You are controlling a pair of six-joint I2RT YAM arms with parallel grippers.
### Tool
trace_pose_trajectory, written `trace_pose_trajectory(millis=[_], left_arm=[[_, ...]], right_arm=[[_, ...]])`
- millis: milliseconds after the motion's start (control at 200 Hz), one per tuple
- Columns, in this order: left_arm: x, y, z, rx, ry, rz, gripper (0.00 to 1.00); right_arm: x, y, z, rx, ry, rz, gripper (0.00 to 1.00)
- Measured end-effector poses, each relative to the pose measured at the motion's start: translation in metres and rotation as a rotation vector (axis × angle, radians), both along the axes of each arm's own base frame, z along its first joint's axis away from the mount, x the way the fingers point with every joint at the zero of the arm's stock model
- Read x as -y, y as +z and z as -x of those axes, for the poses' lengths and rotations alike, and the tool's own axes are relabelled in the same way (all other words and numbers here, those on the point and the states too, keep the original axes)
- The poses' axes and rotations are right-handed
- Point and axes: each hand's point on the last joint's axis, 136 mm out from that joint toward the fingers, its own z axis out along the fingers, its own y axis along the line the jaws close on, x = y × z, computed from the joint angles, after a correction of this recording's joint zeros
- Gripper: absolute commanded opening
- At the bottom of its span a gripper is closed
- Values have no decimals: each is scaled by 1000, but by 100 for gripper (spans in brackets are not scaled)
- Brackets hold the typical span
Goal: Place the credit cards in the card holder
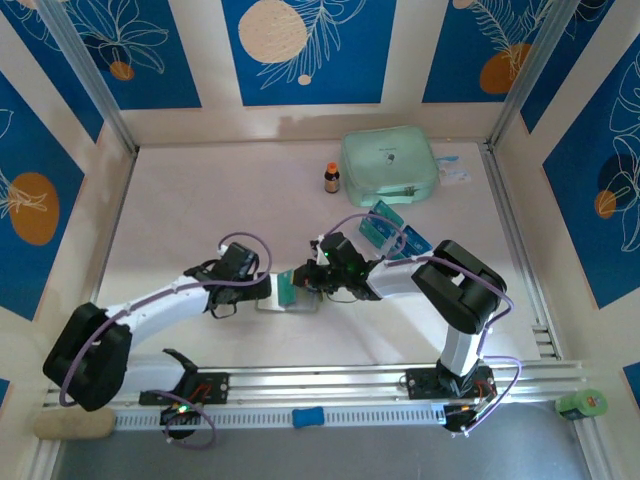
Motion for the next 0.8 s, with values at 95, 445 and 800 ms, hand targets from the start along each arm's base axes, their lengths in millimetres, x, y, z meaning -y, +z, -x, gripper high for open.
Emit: trace_pose_trajectory(millis=[95, 445, 800], left_arm=[[1, -5, -1, -11, -3, -4, 100], [1, -15, 4, -29, -8, -22, 100], [-2, -17, 7, -21, 5, -26, 100]], right_arm=[[1, 0, -1, 0, -4, -2, 0], [30, 7, 5, 14, -69, -7, 0], [29, 16, -5, 72, -131, -43, 0]])
